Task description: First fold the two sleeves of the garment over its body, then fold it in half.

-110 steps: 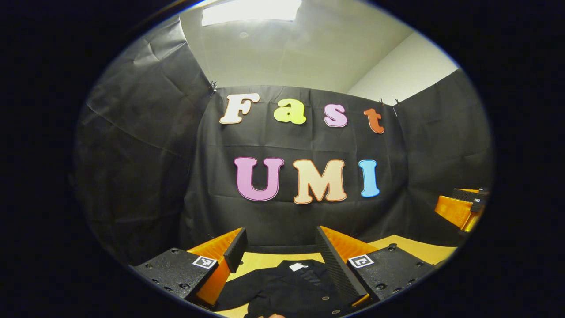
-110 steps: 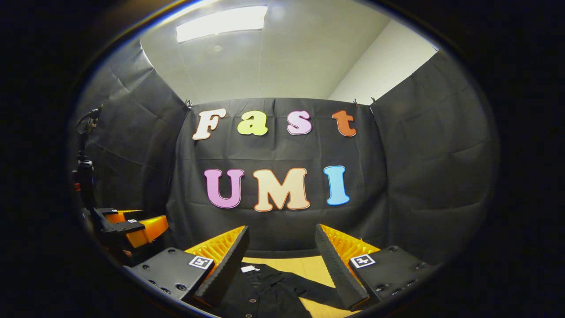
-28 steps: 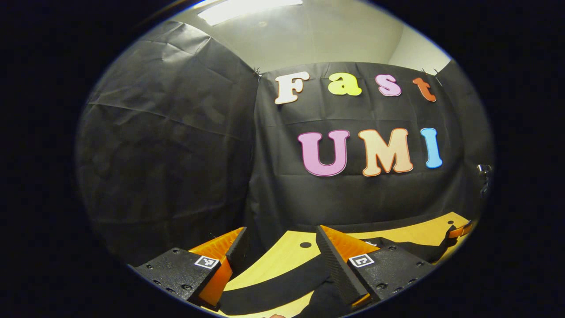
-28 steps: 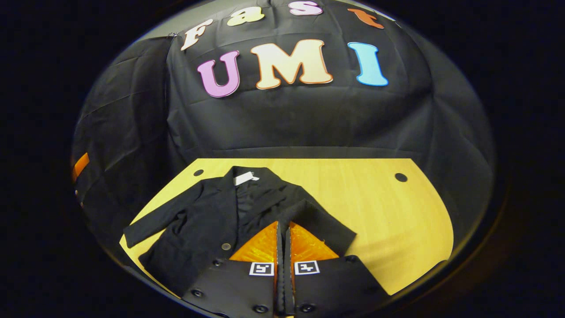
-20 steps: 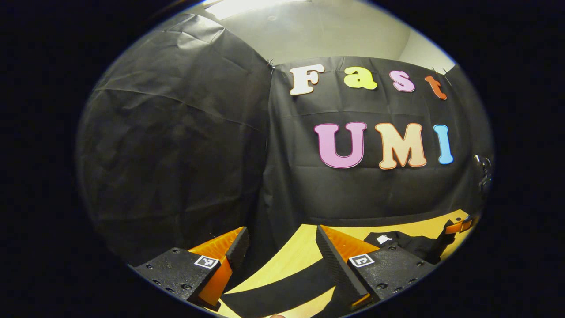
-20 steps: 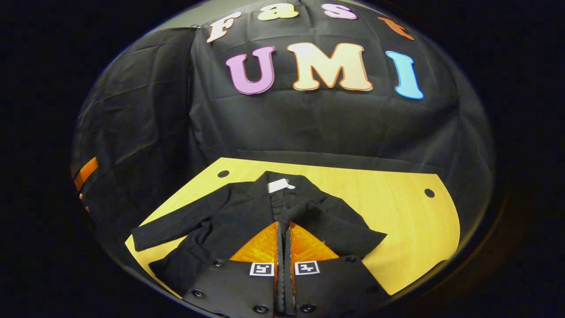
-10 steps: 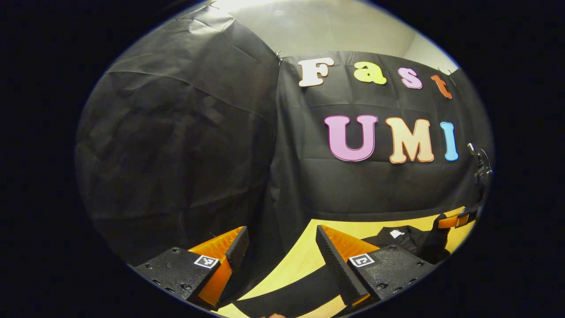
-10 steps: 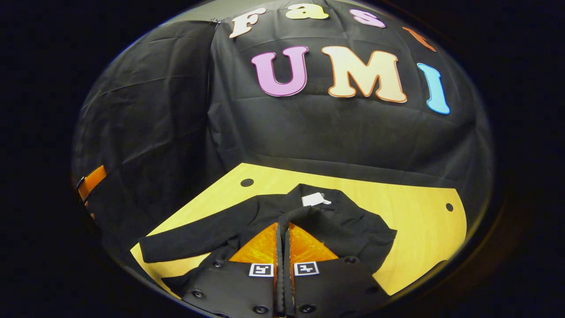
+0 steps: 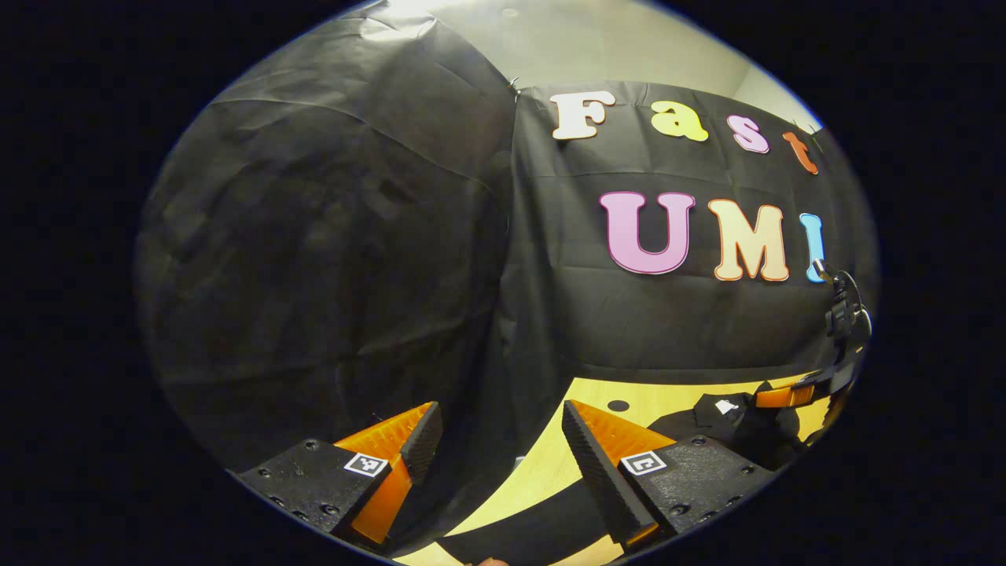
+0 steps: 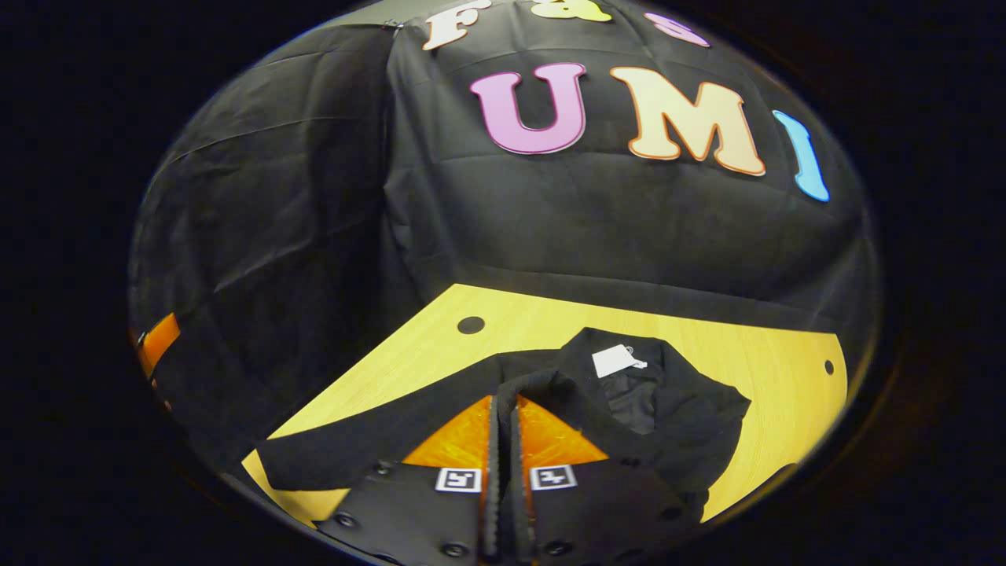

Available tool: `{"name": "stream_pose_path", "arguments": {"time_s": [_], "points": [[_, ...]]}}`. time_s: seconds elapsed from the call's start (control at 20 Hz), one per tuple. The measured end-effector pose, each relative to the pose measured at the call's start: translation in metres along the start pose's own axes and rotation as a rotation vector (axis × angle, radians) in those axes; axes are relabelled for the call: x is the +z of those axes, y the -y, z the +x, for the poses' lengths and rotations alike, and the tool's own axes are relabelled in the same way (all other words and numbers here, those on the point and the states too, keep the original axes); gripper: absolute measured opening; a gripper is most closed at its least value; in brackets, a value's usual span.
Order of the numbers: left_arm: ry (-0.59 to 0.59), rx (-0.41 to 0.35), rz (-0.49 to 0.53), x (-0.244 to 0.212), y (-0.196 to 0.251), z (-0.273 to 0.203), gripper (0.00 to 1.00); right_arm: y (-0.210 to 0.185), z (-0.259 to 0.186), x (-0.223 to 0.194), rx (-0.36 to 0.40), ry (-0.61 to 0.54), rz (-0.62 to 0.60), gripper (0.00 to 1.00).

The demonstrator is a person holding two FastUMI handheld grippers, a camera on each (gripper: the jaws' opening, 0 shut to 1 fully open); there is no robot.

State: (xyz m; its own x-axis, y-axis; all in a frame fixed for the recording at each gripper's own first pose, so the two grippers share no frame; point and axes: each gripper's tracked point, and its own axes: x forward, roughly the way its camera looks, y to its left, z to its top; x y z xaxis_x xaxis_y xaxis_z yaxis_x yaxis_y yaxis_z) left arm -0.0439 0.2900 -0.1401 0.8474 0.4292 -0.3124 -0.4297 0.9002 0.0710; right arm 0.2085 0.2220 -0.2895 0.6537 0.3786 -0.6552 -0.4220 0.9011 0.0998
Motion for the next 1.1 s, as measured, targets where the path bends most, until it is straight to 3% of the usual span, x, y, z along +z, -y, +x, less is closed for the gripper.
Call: {"name": "stream_pose_path", "arguments": {"time_s": [0.2,0.4,0.55,0.8,1.1], "points": [[-0.083,-0.003,-0.028,-0.027,-0.003,0.006,0.93,0.013,-0.016,0.046,-0.052,0.164,0.014,0.97],[-0.182,0.0,-0.056,-0.06,-0.006,0.01,0.93,0.03,-0.032,0.042,-0.077,0.169,0.016,0.98],[-0.336,0.004,-0.087,-0.104,-0.006,0.006,0.95,0.042,-0.041,0.035,-0.101,0.161,-0.025,0.98],[-0.519,0.018,-0.202,-0.17,-0.004,-0.005,0.96,0.055,-0.047,0.018,-0.126,0.127,-0.036,0.95],[-0.641,0.049,-0.178,-0.22,-0.01,-0.02,0.99,0.067,-0.048,0.005,-0.145,0.089,-0.041,0.98]]}}
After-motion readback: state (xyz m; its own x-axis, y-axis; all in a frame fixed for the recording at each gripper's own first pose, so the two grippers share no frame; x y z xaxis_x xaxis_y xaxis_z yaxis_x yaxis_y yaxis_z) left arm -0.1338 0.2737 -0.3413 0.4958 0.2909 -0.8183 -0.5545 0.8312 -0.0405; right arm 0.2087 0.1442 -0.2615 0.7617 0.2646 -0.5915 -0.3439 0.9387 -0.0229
